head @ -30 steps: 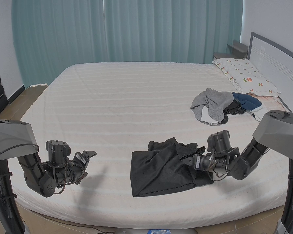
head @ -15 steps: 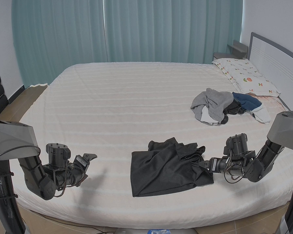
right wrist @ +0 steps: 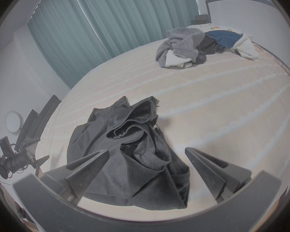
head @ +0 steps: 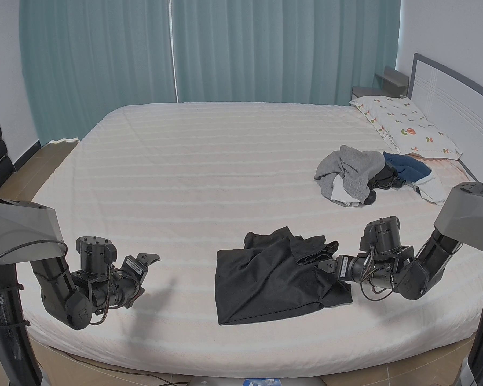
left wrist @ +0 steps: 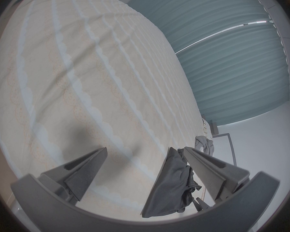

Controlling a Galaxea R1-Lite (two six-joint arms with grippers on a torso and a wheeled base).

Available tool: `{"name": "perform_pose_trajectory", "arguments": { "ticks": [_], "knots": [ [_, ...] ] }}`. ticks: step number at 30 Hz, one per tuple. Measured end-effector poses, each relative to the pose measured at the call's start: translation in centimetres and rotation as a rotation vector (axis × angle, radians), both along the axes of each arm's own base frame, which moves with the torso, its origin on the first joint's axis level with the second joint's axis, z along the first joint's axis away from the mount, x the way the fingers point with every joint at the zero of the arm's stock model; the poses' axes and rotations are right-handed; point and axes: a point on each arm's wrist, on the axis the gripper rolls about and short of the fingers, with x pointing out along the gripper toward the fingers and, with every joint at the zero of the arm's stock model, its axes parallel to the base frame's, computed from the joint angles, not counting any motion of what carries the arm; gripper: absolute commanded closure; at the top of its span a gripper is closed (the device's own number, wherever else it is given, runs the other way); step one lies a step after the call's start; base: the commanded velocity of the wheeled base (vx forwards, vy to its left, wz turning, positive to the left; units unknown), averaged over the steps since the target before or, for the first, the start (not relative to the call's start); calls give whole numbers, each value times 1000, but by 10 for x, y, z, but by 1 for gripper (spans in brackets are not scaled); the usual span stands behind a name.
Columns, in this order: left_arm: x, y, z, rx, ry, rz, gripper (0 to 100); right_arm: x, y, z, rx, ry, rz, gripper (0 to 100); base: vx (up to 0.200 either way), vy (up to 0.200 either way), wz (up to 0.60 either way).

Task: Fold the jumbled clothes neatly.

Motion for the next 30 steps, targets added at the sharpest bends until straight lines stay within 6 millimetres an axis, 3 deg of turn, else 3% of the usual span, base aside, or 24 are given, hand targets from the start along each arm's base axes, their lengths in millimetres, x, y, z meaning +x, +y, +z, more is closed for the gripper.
{"name": "perform_pose_trajectory", "arguments": {
  "ticks": [6,7,12,27,28,30],
  "knots": [
    [0,0,0,0,2,0,0,5,7,-18,-17,38,9,0,0,0,0],
    [0,0,0,0,1,0,0,6,7,-20,-21,43,8,100,0,0,0],
    [0,0,-1,0,3,0,0,7,1,-28,-35,70,-11,100,0,0,0],
    [0,0,-1,0,2,0,0,-3,-13,-20,-68,118,-16,100,0,0,0],
    [0,0,0,0,2,0,0,-3,-13,-20,-69,119,-15,0,0,0,0],
    [0,0,0,0,2,0,0,-4,-13,-20,-70,123,-13,0,0,0,0]
  ]
}}
